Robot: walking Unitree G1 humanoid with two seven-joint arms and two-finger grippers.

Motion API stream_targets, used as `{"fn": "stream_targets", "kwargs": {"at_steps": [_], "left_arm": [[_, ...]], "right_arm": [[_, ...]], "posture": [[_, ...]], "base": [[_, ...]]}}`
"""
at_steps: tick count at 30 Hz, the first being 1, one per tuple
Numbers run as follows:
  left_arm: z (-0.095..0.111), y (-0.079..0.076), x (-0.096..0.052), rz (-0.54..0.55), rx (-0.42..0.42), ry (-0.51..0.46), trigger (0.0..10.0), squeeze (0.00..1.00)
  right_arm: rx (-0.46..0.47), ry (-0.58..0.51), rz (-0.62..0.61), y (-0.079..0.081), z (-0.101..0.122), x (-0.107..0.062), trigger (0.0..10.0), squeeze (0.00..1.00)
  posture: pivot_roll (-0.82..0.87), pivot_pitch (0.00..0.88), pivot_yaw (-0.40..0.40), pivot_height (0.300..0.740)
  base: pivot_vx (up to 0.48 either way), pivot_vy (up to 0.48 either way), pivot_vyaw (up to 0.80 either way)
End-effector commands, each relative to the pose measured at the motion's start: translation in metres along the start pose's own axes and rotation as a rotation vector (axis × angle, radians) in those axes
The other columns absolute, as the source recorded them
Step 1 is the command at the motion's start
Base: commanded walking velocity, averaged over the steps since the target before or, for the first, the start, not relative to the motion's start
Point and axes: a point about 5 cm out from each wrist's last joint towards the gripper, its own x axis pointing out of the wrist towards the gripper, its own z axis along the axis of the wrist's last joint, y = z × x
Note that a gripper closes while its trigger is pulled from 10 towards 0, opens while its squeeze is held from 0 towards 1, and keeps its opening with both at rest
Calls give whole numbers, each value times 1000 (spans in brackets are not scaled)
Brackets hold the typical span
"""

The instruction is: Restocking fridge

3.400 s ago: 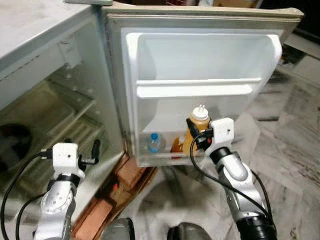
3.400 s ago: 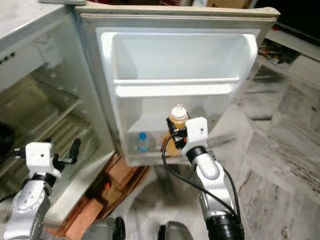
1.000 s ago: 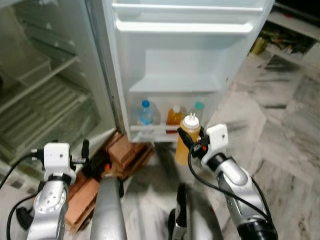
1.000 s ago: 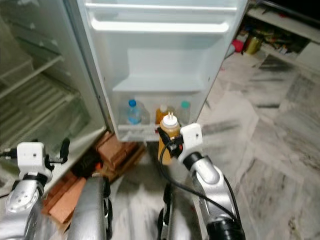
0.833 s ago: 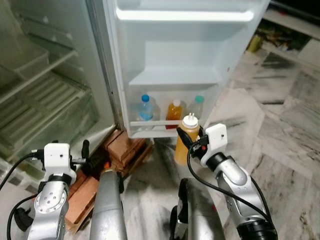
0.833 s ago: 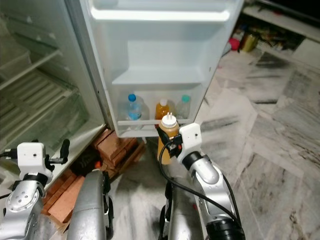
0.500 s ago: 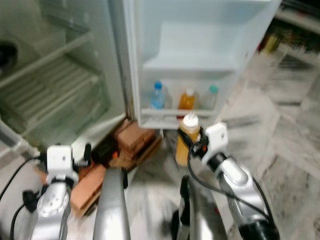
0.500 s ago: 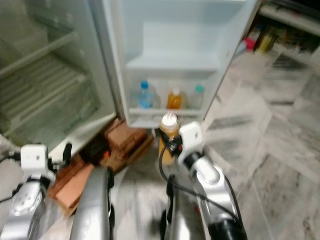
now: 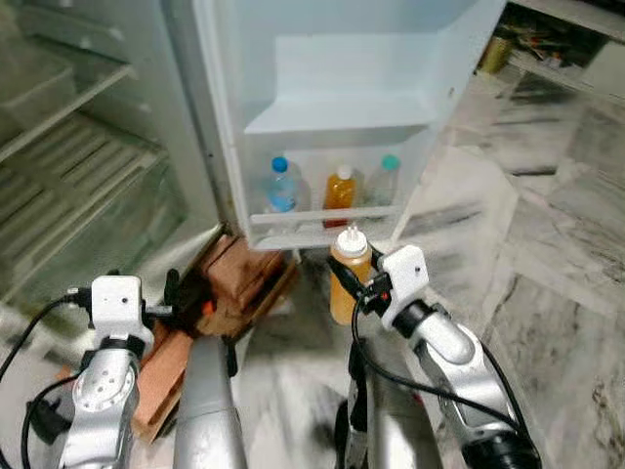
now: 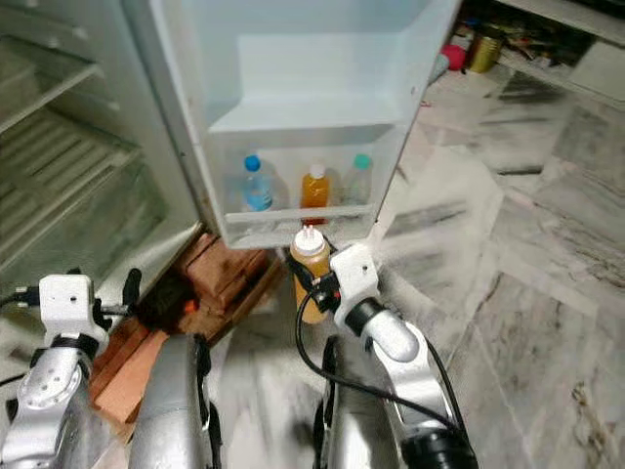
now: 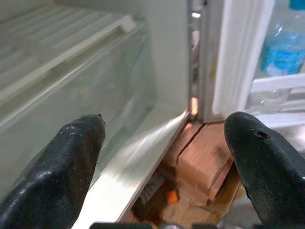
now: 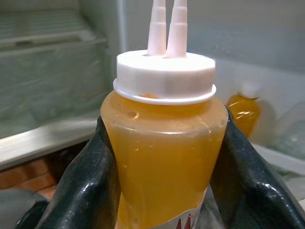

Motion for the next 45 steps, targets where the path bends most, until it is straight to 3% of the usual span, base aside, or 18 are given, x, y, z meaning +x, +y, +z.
{"fn": "stream_targets", "kwargs": {"at_steps": [1, 15, 30, 39, 45], "left_arm": [[0, 0, -1, -8, 4, -2, 10000, 0], [0, -2, 1, -13, -2, -5, 10000, 0], [0, -2, 2, -7, -8, 5, 10000, 0], [-1, -2, 1, -6, -8, 2, 10000, 0], [-2, -3, 0, -9, -5, 6, 10000, 0]], "right_arm": [[-21, -35, -5, -2, 9, 2, 10000, 0], [-24, -32, -9, -4, 9, 2, 10000, 0], [-35, -37, 5, -2, 8, 3, 10000, 0], [-45, -52, -15, -6, 11, 4, 10000, 0], [-52, -57, -23, -7, 12, 5, 10000, 0]], "posture": [[15, 152, -52, 572], [13, 150, -55, 572], [16, 148, -55, 572], [17, 148, -58, 572], [18, 151, -57, 572]], "base": [[334, 0, 0], [319, 0, 0], [0, 0, 193], [0, 395, 158], [0, 0, 0]]}}
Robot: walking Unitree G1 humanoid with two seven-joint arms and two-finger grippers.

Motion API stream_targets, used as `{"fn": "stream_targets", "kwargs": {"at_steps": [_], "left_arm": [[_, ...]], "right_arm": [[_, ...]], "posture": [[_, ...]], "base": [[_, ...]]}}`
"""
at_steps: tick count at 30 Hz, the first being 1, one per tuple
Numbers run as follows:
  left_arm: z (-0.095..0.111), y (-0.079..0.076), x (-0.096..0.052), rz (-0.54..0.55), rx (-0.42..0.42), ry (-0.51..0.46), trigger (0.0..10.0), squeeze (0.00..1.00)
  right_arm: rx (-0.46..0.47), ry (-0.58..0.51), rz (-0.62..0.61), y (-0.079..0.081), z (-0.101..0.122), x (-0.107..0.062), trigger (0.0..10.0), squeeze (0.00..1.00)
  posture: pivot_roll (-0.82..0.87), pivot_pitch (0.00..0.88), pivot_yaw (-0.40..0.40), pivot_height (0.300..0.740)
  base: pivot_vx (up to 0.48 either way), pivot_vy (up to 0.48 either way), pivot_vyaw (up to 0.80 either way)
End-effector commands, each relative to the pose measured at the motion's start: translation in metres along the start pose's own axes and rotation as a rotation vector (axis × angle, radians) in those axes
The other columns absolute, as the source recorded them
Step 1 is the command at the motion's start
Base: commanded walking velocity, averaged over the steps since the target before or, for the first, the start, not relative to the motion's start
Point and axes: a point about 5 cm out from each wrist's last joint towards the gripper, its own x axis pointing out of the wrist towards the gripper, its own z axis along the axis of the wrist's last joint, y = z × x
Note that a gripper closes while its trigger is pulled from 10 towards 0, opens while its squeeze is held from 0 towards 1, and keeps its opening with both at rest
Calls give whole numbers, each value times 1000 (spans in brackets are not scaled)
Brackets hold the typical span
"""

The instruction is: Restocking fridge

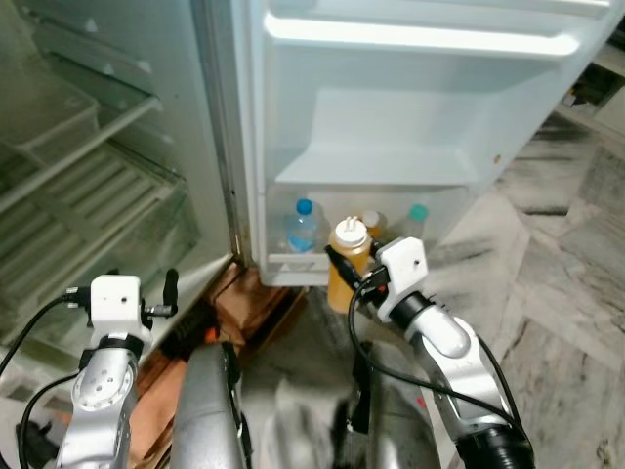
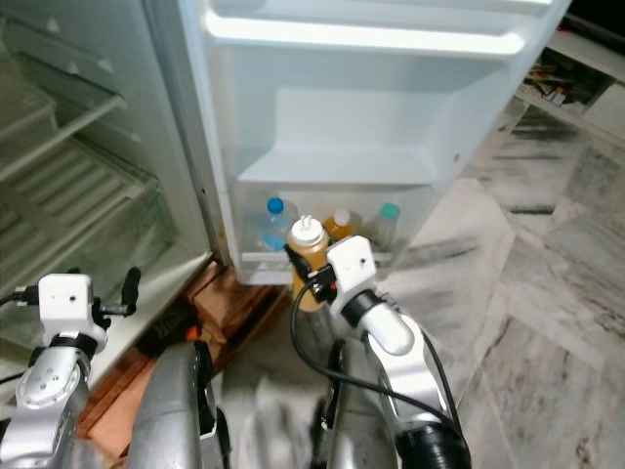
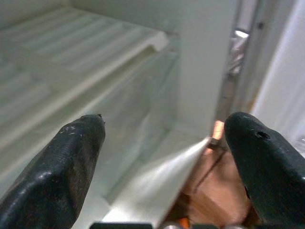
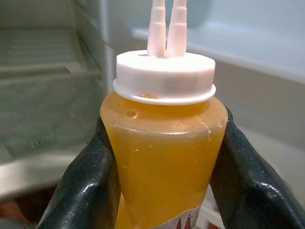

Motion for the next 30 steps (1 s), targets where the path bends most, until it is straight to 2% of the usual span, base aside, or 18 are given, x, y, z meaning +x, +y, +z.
{"fn": "stream_targets", "kwargs": {"at_steps": [1, 16, 23, 30], "left_arm": [[-1, -4, -1, -14, -2, 5, 10000, 0], [-1, -4, -4, -24, 6, 8, 10000, 0], [2, 2, -8, -43, 30, 9, 10000, 0], [10, 2, -6, -48, 31, -16, 10000, 0]], "right_arm": [[-16, 8, -18, -6, -1, -4, 10000, 0], [-49, -12, -16, -7, 1, 0, 10000, 0], [-90, -21, -24, -13, 2, 13, 10000, 0], [-117, -42, -41, -22, 7, 23, 10000, 0]], "posture": [[19, 151, -58, 572], [20, 172, -49, 567], [35, 218, -36, 522], [61, 233, -38, 522]], "base": [[0, 0, 0], [0, 0, 0], [0, 0, 0], [0, 0, 0]]}}
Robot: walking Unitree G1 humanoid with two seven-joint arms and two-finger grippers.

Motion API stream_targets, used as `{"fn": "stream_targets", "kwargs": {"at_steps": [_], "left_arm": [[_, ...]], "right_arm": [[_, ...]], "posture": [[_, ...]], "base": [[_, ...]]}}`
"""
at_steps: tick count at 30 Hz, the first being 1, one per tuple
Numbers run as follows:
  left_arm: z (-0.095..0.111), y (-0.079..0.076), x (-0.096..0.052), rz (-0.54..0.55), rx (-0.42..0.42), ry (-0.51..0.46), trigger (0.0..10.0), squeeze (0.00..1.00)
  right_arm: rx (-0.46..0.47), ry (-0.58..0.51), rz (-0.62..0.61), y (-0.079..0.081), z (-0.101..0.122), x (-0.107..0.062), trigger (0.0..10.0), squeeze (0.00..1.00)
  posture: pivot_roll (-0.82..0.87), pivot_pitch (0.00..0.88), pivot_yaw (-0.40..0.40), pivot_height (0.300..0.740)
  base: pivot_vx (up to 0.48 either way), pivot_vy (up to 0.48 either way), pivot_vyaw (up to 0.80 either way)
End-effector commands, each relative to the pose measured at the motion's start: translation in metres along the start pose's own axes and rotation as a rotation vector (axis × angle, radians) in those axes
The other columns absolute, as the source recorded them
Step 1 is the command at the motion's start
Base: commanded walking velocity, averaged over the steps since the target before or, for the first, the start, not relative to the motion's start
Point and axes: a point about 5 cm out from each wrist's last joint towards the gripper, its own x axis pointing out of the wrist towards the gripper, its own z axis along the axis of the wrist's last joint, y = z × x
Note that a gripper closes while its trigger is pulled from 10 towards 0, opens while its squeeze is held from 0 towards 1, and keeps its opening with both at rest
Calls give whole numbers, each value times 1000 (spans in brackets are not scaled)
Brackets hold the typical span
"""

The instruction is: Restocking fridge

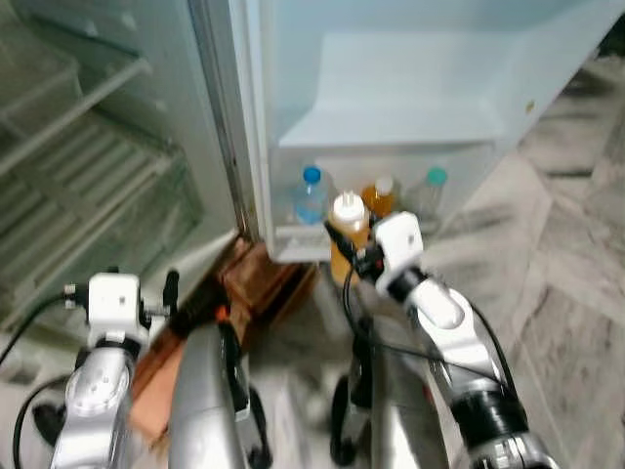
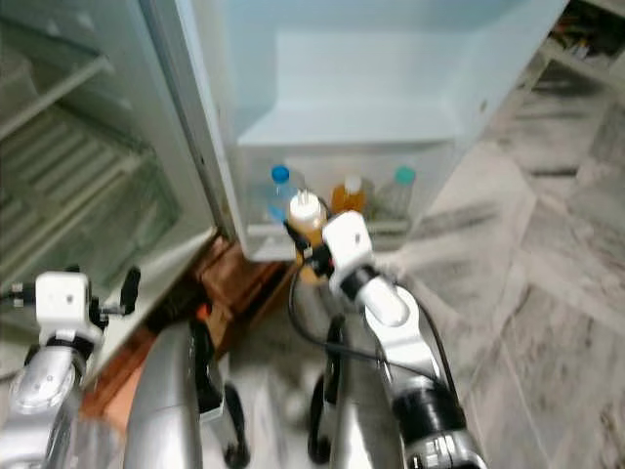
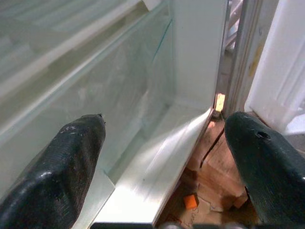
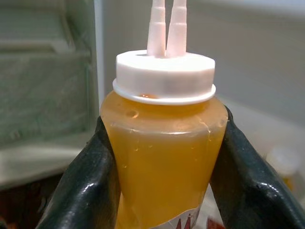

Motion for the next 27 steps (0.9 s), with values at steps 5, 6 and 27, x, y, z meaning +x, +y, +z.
{"fn": "stream_targets", "kwargs": {"at_steps": [5, 6, 27], "left_arm": [[5, 0, -4, -15, 8, -8, 10000, 0], [5, 1, -5, -13, 6, -6, 10000, 0], [12, 14, -46, -33, 59, 47, 10000, 0]], "right_arm": [[-90, -55, -39, -13, 12, 17, 10000, 0], [-105, -63, -39, -13, 14, 19, 10000, 0], [-463, -121, -94, -28, 39, 76, 10000, 0]], "posture": [[58, 251, -37, 522], [56, 257, -33, 522], [208, 417, -21, 522]], "base": [[0, 0, 0], [0, 0, 0], [0, 0, 0]]}}
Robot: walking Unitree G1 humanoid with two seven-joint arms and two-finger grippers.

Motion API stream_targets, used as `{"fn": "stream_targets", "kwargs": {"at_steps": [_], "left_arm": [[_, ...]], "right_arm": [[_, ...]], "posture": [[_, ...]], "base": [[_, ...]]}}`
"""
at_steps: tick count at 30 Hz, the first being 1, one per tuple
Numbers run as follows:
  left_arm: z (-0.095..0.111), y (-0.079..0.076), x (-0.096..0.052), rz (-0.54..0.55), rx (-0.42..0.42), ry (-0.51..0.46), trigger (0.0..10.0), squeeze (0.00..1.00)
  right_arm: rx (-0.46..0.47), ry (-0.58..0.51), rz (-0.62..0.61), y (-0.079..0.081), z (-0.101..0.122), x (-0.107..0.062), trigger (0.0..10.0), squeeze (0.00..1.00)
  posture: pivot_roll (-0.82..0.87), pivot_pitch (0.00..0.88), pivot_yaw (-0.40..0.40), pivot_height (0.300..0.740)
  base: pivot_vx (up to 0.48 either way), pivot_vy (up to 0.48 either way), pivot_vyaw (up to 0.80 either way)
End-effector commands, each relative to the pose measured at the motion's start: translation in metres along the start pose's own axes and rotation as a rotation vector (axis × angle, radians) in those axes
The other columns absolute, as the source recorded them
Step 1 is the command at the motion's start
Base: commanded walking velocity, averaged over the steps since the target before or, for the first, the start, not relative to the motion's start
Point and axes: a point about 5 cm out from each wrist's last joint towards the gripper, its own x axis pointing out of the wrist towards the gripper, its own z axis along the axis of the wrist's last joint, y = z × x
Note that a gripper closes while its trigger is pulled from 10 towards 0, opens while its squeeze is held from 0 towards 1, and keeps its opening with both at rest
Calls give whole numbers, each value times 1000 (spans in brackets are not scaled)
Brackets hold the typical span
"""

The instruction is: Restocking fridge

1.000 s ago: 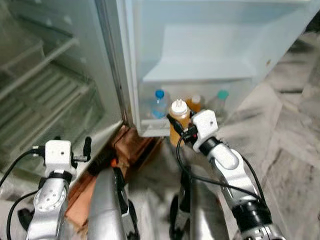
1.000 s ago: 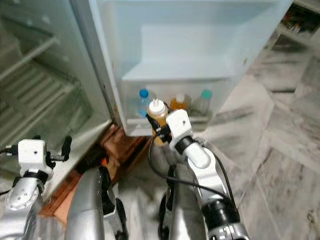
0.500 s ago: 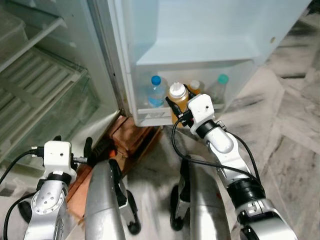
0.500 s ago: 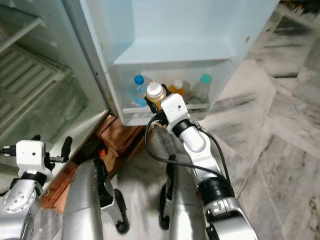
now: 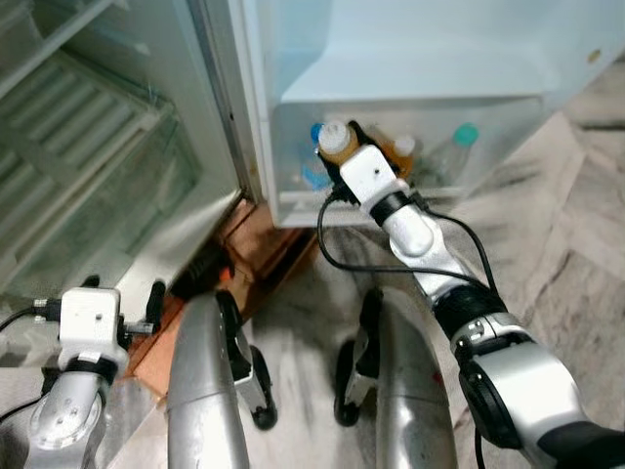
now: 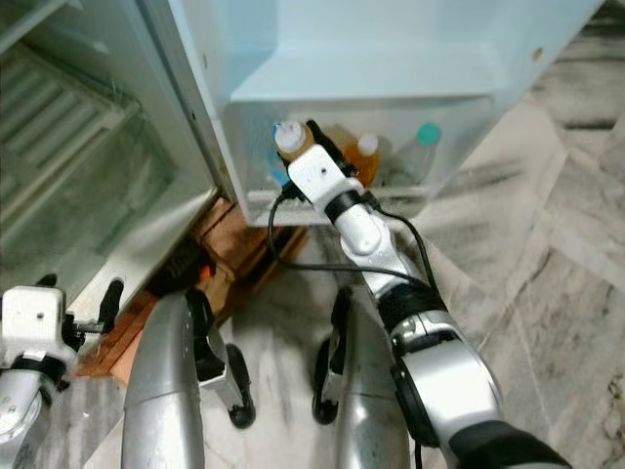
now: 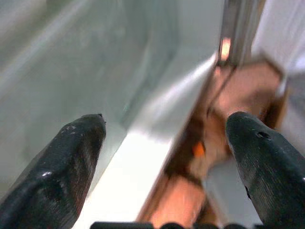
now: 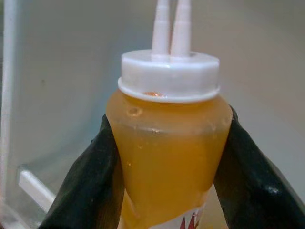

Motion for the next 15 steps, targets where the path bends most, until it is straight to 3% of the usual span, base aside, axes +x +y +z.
{"fn": "stream_targets", "kwargs": {"at_steps": [1, 8, 15], "left_arm": [[0, 1, -5, -5, 12, 12, 10000, 0], [3, 2, -13, -10, 22, 35, 10000, 0], [5, 5, -24, -7, 58, 49, 10000, 0]], "right_arm": [[-12, 36, 24, 8, -8, -4, 10000, 0], [1, 178, 7, 17, -29, -10, 10000, 0], [-33, 172, 4, 19, -32, -15, 10000, 0]], "posture": [[210, 419, -19, 522], [232, 441, -13, 522], [244, 463, -3, 522]], "base": [[0, 0, 0], [0, 0, 0], [0, 0, 0]]}}
